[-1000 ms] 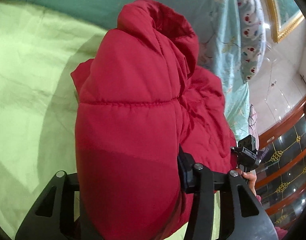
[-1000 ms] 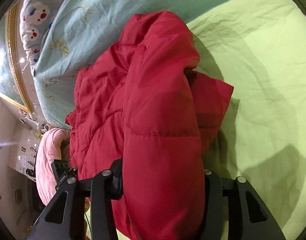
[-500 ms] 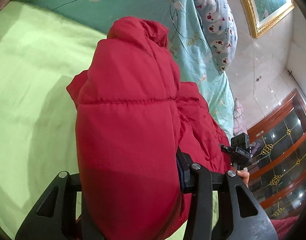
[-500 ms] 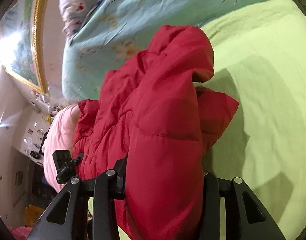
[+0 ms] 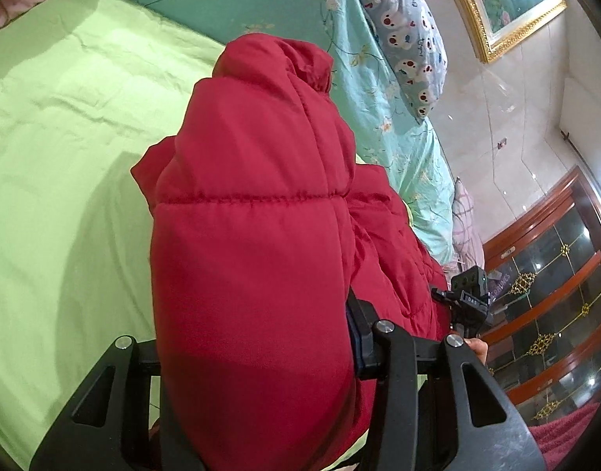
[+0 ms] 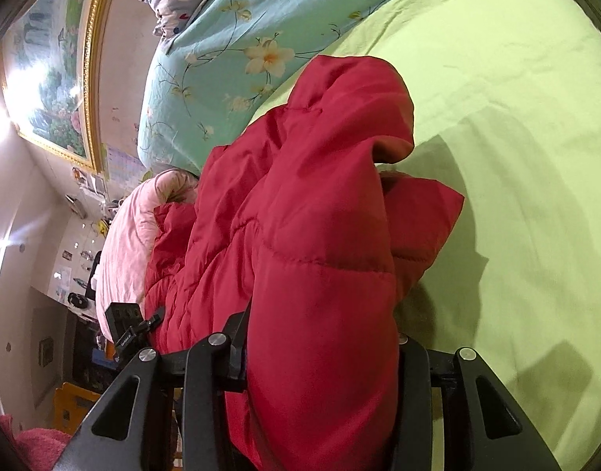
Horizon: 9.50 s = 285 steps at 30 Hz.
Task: Fold large clothes
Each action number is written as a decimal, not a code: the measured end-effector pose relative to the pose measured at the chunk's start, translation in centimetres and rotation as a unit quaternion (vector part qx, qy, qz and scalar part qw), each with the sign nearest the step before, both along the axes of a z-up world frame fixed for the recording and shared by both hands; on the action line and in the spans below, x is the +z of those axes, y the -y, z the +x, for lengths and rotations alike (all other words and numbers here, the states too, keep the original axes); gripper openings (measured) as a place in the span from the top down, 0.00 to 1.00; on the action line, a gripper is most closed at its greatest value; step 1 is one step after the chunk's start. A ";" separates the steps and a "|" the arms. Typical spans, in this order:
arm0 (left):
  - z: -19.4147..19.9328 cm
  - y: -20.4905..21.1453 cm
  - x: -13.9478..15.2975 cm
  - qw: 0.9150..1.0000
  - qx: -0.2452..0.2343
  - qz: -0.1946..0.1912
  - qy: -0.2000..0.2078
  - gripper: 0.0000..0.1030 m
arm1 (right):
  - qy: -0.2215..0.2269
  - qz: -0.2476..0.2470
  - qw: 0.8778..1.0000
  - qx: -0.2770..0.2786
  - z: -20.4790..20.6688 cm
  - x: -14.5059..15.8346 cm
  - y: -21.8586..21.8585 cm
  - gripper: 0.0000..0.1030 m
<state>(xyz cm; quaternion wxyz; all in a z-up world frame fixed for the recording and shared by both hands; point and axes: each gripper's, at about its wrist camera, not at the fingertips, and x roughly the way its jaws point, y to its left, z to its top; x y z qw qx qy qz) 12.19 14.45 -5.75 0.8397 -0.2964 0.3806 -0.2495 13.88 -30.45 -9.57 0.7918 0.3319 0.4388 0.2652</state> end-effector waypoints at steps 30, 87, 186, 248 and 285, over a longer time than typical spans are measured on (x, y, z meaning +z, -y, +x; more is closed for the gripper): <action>-1.8 -2.6 -1.6 0.979 0.137 0.115 -0.095 0.06 | -0.031 -0.005 0.998 -0.058 -1.8 -3.8 1.4 0.25; 16.3 1.1 -5.4 0.955 0.180 0.201 -0.121 0.17 | -0.012 -0.213 0.961 -0.175 11.3 -3.6 -3.4 1.00; -1.6 5.7 -1.3 0.943 0.102 0.315 0.005 0.15 | 0.148 -0.330 0.927 -0.103 -6.3 4.4 -11.5 0.39; -2.0 8.3 -3.2 0.929 0.088 0.358 -0.004 0.00 | 0.057 -0.335 0.934 -0.108 -6.6 -1.0 -9.3 0.36; -14.2 9.1 -4.1 0.922 0.065 0.381 -0.040 0.00 | 0.045 -0.332 0.942 -0.031 -21.4 -1.2 -13.8 0.17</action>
